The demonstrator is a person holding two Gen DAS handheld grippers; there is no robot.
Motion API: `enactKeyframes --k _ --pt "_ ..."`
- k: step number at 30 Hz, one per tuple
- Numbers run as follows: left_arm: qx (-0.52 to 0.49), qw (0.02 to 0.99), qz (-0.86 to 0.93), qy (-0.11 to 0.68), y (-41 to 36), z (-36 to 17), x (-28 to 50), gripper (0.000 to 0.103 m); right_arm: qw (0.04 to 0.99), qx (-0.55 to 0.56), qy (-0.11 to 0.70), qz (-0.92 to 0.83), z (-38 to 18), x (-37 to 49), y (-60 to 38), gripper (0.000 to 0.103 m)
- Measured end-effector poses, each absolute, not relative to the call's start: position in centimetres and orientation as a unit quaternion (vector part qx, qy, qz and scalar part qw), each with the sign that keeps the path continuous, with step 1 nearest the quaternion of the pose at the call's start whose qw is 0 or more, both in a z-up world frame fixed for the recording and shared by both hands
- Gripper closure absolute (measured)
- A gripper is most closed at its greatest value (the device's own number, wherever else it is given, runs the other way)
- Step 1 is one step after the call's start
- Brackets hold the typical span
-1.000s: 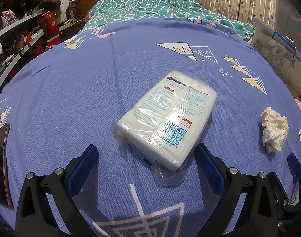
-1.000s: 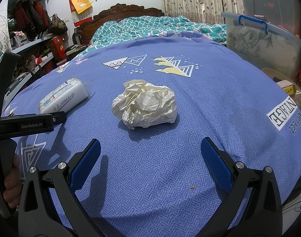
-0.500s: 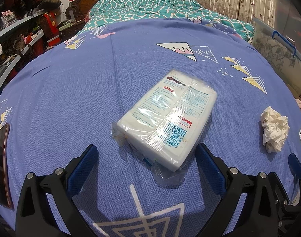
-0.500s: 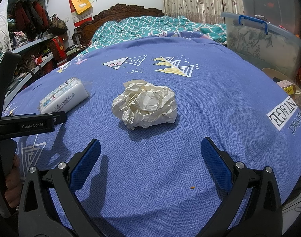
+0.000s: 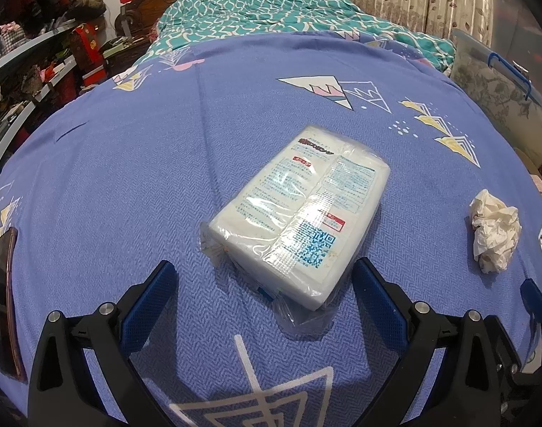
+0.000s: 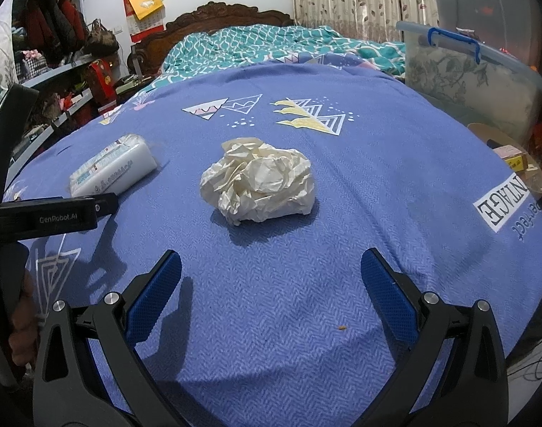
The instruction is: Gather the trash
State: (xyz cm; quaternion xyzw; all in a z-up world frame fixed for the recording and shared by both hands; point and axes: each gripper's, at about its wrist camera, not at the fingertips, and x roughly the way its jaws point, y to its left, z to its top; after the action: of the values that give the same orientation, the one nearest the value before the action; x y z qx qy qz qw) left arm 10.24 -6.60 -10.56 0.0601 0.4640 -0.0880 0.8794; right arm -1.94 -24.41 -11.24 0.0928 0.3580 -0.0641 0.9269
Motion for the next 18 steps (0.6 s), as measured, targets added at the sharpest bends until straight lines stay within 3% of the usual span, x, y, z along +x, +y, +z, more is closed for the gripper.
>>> enactKeyframes --k 18 --pt "0.084 0.876 -0.168 0.445 -6.5 -8.3 11.6 0.009 0.929 0.088 0.352 -0.076 -9.1 -0.6 -26.4 0.003"
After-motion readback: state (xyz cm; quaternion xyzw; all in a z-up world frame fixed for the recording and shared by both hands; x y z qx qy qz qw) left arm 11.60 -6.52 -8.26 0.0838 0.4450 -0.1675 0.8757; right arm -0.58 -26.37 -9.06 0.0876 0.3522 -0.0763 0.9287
